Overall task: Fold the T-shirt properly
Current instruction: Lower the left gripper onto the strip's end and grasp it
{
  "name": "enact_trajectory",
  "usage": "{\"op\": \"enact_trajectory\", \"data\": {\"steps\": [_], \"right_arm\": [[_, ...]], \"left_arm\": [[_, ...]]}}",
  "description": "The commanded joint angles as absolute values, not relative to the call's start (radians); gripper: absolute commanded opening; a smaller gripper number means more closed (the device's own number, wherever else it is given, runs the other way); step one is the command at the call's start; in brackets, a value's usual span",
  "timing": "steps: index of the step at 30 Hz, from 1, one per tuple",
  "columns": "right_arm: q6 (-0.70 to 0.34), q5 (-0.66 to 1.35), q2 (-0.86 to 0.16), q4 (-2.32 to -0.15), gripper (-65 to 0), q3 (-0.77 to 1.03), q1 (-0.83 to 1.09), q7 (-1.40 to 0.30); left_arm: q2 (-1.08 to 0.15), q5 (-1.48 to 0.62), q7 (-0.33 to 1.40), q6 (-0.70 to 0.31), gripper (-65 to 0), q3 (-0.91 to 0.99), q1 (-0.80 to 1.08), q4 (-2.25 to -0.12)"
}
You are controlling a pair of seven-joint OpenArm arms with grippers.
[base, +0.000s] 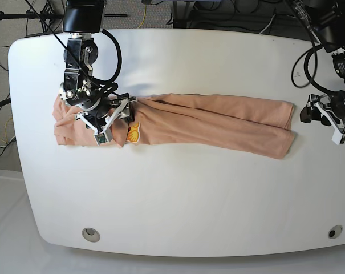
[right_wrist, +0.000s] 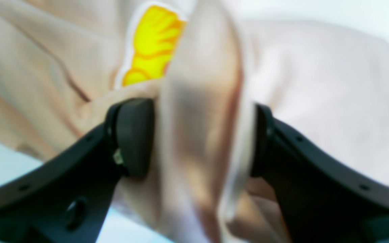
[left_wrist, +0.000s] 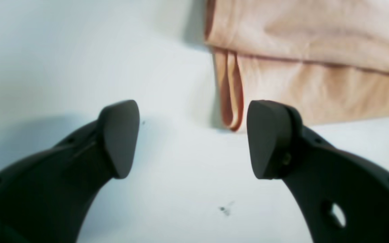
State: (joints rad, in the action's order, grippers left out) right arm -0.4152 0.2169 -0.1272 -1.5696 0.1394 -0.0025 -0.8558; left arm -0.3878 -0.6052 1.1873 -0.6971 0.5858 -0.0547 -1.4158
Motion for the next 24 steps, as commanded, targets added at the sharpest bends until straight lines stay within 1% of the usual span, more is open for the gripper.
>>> {"op": "enact_trajectory", "data": {"steps": [1,10,16,24], "right_arm": [[-0.416,0.228,-0.132,-1.587,-26.6,0.14,-0.02,-0.833],[-0.415,0.226,-0.143,-1.567,-26.4,0.141,-0.023,-0.831],[-0.408,0.219,-0.144,-1.52,-26.8,0.143,-0.026,-0.811],[-0.409,0.219,-0.147,-1.518,-26.8,0.144,-0.026,-0.806]], "left_arm": [[-0.412,-0.618,1.173,-0.698,-18.9,0.581,-0.063,-1.446],[-0.416,-0.648,1.214,-0.698,-18.6,0.578,-0.079,-1.363],[-0.412,-0.657,1.177,-0.698,-18.4,0.581,-0.118,-1.288],[-0.409,-0.657,1.165,-0.698,-18.5,0.571,-0.141,-1.263]]}}
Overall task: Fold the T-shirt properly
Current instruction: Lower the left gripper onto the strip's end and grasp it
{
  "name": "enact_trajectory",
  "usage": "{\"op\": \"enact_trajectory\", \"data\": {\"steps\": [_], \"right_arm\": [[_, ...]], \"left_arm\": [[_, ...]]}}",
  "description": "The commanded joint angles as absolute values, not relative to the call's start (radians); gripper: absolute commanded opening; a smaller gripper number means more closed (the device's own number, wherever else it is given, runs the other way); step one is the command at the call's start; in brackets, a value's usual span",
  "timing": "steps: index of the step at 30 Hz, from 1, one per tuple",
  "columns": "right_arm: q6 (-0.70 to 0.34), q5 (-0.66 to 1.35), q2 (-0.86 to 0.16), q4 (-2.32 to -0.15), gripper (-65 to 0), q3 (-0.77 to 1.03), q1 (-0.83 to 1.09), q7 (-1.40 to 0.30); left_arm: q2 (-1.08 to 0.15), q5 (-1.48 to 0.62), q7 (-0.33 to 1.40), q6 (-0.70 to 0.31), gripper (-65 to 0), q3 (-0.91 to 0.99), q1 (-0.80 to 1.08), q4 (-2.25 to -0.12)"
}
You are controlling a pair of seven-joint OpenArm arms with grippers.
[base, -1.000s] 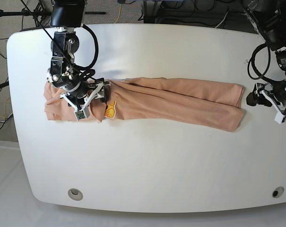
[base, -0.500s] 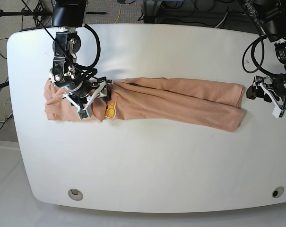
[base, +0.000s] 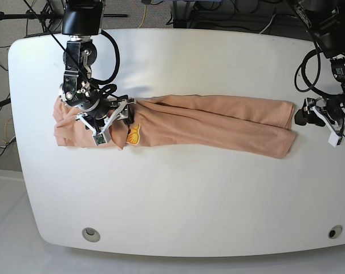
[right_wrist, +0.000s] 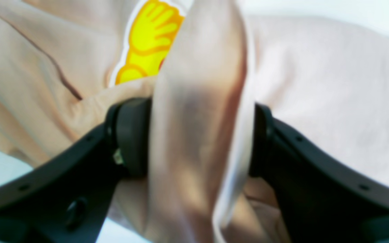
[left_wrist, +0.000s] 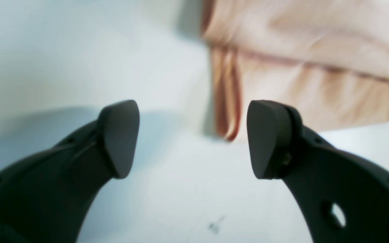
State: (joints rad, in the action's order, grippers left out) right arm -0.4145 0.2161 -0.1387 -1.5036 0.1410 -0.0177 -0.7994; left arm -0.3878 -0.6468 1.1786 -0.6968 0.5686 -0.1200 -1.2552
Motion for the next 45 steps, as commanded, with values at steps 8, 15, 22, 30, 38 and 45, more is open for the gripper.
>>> {"op": "enact_trajectory", "data": {"steps": [8,15,22,30,38,45], "right_arm": [[-0.411,0.217,-0.134,-1.585,-26.7,0.139,-0.002,-0.83],[-0.411,0.218,-0.115,-1.728,-27.0,0.139,0.06,-0.831],[-0.414,0.218,-0.104,-1.839,-27.0,0.138,0.098,-0.844],[-0.414,0.211,-0.115,-1.826,-27.0,0.143,0.091,-0.863],[-0.412,0.201,-0.114,-1.804,-26.9,0.141,0.094,-0.852],[-0.412,0.2,-0.115,-1.784,-26.9,0.142,0.094,-0.848]], "left_arm": [[-0.406,-0.651,1.153,-0.698,-18.7,0.556,-0.163,-1.228],[-0.404,-0.652,1.131,-0.698,-19.5,0.553,-0.164,-1.214],[-0.404,-0.655,1.104,-0.698,-19.5,0.548,-0.171,-1.197],[-0.401,-0.664,1.017,-0.698,-19.4,0.514,-0.203,-1.153],[-0.393,-0.663,0.994,-0.698,-19.3,0.48,-0.214,-1.106],[-0.387,-0.665,1.002,-0.698,-19.4,0.477,-0.219,-1.1]]}}
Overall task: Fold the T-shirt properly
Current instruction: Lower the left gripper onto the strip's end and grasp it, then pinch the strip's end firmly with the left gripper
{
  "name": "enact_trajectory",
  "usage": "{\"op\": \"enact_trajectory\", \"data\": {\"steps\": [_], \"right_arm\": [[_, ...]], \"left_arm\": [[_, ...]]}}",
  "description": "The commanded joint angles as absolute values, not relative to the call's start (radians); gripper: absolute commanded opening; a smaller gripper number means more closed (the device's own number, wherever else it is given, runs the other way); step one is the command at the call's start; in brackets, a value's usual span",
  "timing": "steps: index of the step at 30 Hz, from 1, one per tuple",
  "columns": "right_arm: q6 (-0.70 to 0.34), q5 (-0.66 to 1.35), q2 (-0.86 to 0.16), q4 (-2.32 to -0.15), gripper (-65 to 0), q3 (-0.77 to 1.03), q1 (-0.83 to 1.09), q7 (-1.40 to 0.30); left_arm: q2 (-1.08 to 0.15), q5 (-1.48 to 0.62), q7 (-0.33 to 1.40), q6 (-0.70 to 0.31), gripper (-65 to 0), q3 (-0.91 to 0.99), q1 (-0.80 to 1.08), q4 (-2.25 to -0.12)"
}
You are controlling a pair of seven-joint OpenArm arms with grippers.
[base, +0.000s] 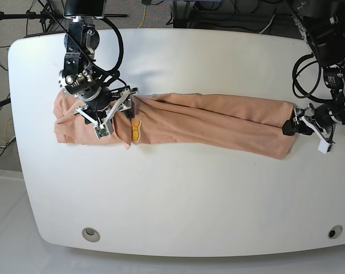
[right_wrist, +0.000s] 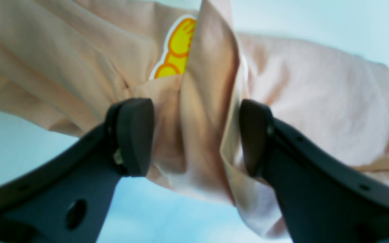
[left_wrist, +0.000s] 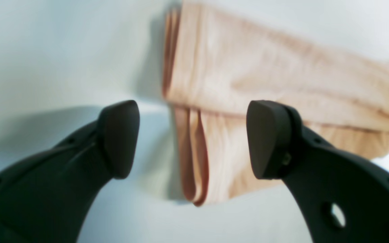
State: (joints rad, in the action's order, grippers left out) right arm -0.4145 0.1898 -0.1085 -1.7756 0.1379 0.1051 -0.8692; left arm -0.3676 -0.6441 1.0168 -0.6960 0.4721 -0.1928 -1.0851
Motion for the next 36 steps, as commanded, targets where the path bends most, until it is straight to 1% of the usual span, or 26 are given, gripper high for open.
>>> {"op": "enact_trajectory", "data": {"steps": [1,11,23,33,36], "right_arm": [[-0.412,0.2,-0.115,-1.782,-26.9,0.143,0.093,-0.848],[-0.41,0.203,-0.123,-1.783,-26.9,0.148,0.095,-0.865],[-0.411,0.202,-0.122,-1.795,-26.9,0.14,0.1,-0.868],[-0.408,0.205,-0.12,-1.797,-26.8,0.143,0.1,-0.869],[-0.408,0.203,-0.12,-1.794,-26.8,0.143,0.098,-0.867]], "left_arm": [[-0.386,-0.665,1.005,-0.698,-19.5,0.478,-0.22,-1.098],[-0.384,-0.685,1.056,-0.698,-19.9,0.495,-0.196,-1.092],[-0.368,-0.623,0.988,-0.698,-19.1,0.485,-0.204,-1.033],[-0.36,-0.629,0.999,-0.698,-18.3,0.467,-0.216,-1.054],[-0.355,-0.633,1.014,-0.698,-19.6,0.462,-0.224,-1.063]]}}
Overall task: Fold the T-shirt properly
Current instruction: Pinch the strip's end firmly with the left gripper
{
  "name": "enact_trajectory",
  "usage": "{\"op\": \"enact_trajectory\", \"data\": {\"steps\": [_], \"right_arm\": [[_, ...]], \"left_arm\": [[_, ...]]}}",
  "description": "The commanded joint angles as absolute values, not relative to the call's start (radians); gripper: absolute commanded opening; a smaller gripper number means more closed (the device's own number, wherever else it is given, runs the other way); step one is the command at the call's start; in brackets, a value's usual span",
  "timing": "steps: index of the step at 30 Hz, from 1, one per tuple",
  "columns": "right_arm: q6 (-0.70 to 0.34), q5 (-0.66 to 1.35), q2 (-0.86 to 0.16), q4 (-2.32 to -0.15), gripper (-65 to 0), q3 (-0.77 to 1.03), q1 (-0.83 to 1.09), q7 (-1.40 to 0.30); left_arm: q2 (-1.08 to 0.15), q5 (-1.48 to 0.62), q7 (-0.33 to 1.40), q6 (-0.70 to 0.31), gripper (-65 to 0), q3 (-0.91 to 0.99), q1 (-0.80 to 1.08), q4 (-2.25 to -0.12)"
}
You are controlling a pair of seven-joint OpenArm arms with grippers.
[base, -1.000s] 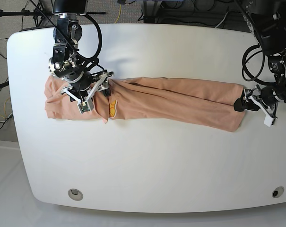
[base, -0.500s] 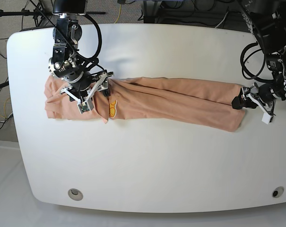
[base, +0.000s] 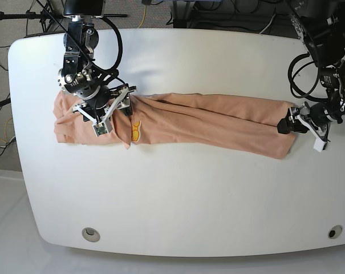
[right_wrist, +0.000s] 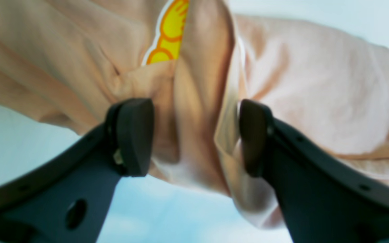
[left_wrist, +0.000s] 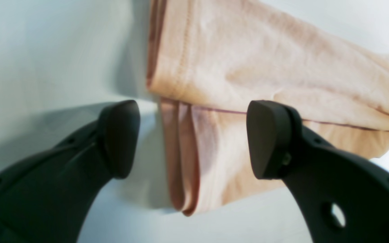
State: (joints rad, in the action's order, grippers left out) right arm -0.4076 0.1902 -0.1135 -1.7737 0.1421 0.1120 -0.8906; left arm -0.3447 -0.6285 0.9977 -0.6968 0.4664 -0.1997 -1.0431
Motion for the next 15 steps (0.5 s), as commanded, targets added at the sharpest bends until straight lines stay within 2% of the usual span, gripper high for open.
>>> {"op": "enact_trajectory", "data": {"steps": [1,3,5,7,11,13,15], "right_arm": [[-0.408,0.2,-0.12,-1.791,-26.8,0.143,0.097,-0.867],[-0.408,0.198,-0.12,-1.791,-26.7,0.143,0.095,-0.867],[-0.408,0.2,-0.12,-1.789,-26.8,0.144,0.095,-0.868],[-0.408,0.199,-0.119,-1.79,-26.8,0.147,0.096,-0.868],[-0.408,0.201,-0.119,-1.789,-26.8,0.15,0.095,-0.868],[-0.405,0.2,-0.117,-1.79,-26.8,0.163,0.098,-0.87],[-0.403,0.2,-0.118,-1.79,-26.8,0.164,0.097,-0.871]], "left_arm": [[-0.354,-0.635,1.025,-0.698,-20.6,0.46,-0.23,-1.065],[-0.352,-0.636,1.031,-0.698,-22.5,0.459,-0.232,-1.067],[-0.35,-0.635,1.035,-0.698,-27.7,0.457,-0.232,-1.065],[-0.353,-0.636,1.038,-0.698,-37.2,0.458,-0.233,-1.06],[-0.355,-0.639,1.043,-0.698,-44.5,0.46,-0.232,-1.059],[-0.354,-0.641,1.038,-0.698,-42.2,0.459,-0.228,-1.054],[-0.353,-0.64,1.043,-0.698,-27.7,0.459,-0.228,-1.058]]}}
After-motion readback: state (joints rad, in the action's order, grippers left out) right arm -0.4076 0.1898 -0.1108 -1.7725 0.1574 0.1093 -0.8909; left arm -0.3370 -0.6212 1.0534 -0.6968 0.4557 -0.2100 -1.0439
